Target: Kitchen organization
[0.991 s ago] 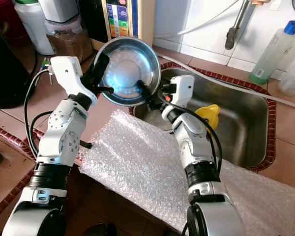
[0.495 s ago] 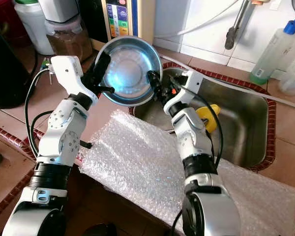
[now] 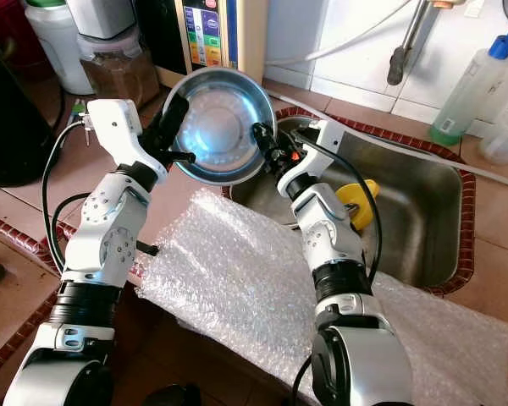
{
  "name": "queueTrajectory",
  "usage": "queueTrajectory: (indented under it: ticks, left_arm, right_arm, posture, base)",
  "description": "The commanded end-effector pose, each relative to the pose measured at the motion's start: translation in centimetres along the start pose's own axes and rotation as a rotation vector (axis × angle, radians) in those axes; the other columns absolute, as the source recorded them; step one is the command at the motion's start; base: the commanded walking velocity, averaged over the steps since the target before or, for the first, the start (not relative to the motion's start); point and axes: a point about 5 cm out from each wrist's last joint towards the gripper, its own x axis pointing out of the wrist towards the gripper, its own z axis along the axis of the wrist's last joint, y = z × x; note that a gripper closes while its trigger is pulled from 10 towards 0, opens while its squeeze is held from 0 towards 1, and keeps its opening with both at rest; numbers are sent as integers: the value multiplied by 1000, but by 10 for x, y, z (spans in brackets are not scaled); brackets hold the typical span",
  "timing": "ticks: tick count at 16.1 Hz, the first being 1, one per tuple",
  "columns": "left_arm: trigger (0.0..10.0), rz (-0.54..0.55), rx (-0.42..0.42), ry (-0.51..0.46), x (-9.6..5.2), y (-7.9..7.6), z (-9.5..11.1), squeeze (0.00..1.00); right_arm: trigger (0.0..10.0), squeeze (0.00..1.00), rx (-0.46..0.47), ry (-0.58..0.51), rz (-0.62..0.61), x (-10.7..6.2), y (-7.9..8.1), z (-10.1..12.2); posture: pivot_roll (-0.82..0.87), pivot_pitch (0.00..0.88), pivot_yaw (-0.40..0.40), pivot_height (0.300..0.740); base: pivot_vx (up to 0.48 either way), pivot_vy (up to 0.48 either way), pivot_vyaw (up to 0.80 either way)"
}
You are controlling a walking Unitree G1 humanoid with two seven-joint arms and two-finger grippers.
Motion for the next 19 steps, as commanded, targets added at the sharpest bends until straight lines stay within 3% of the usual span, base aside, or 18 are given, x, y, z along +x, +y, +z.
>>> queueTrajectory:
  ticks: [1, 19]
  left_arm:
    - [0, -47, -9, -53, 2, -8, 11, 0]
    - [0, -37, -1, -36, 2, -5, 10, 0]
  right_arm:
    - [0, 0, 14, 22, -60, -4, -10, -2]
    - [0, 0, 38, 23, -74, -4, -11, -3]
  posture:
    - [29, 110, 23, 740]
    - [32, 116, 23, 740]
  base:
    - [0, 0, 0]
    - [0, 0, 0]
